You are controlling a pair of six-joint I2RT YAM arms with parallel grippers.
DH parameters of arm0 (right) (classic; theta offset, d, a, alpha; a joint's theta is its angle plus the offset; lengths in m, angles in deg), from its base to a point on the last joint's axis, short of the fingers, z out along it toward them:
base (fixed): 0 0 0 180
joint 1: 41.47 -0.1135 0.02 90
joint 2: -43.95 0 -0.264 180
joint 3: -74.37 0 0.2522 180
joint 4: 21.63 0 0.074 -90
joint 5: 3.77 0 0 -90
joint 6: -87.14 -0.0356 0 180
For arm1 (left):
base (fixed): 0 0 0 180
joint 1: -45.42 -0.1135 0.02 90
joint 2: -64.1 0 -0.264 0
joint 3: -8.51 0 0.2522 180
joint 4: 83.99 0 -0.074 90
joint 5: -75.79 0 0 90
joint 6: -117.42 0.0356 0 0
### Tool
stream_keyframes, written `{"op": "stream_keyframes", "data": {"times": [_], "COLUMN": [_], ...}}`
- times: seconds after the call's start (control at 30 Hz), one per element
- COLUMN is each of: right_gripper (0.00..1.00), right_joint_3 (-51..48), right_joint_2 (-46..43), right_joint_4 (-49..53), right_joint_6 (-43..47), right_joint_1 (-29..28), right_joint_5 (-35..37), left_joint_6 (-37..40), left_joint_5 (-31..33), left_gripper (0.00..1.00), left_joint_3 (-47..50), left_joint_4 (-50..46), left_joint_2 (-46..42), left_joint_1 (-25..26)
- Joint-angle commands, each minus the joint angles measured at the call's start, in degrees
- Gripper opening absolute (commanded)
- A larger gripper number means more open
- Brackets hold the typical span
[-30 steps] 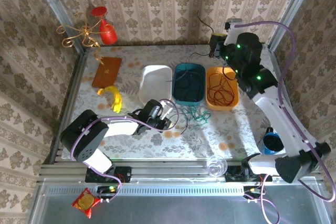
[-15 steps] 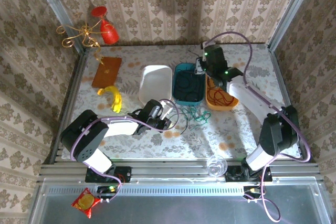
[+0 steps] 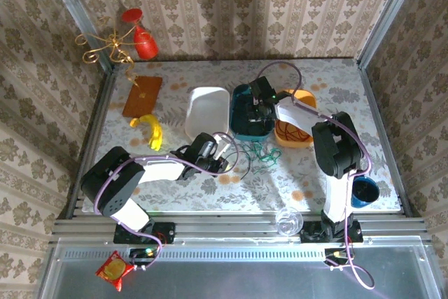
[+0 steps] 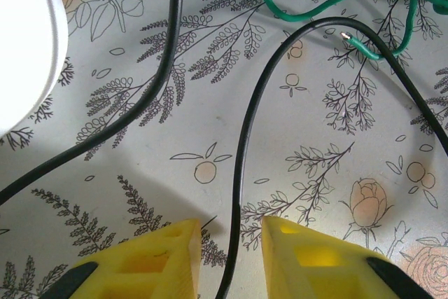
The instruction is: Untangle the cables
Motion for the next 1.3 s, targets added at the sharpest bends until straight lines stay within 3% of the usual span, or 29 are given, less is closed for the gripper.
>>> {"op": "stream_keyframes", "data": {"times": [0.0, 0.07, 0.23, 0.43, 0.57, 0.73, 1.27], "right_gripper": [0.39, 0.46, 0.47, 0.47, 0.47, 0.47, 0.46], "right_joint_3": [-1.72, -4.00, -7.69, -11.99, -13.97, -13.65, -6.29], "right_joint_2": [-5.47, -10.30, -18.54, -23.12, -20.46, -14.86, -1.70], "right_joint_4": [-1.43, -3.78, -5.71, -4.30, -1.89, -1.63, -2.09], "right_joint_6": [-2.01, -1.86, -1.85, -1.20, -1.30, -2.73, -5.55], "right_joint_1": [0.01, 0.00, 0.01, -2.78, -7.28, -10.88, -10.89], "right_joint_5": [-1.00, 1.20, 1.79, -9.01, -15.84, -15.11, -17.51], "left_joint_6": [-0.81, -0.56, 0.06, -1.51, -6.28, -8.55, -9.73], "left_joint_5": [0.40, 0.37, 0.61, 6.66, 15.05, 21.53, 22.13], "left_gripper": [0.29, 0.29, 0.28, 0.31, 0.33, 0.34, 0.34], "left_joint_3": [-1.03, -0.94, -1.03, 0.25, 1.68, 2.74, 6.18], "left_joint_4": [-1.16, -1.69, -3.28, -3.10, -2.23, -2.81, -3.08], "left_joint_2": [-2.37, -3.27, -5.49, -11.79, -15.15, -17.67, -21.01], "left_joint_1": [-0.50, -0.51, -0.58, -1.34, -3.57, -5.98, -7.83]}}
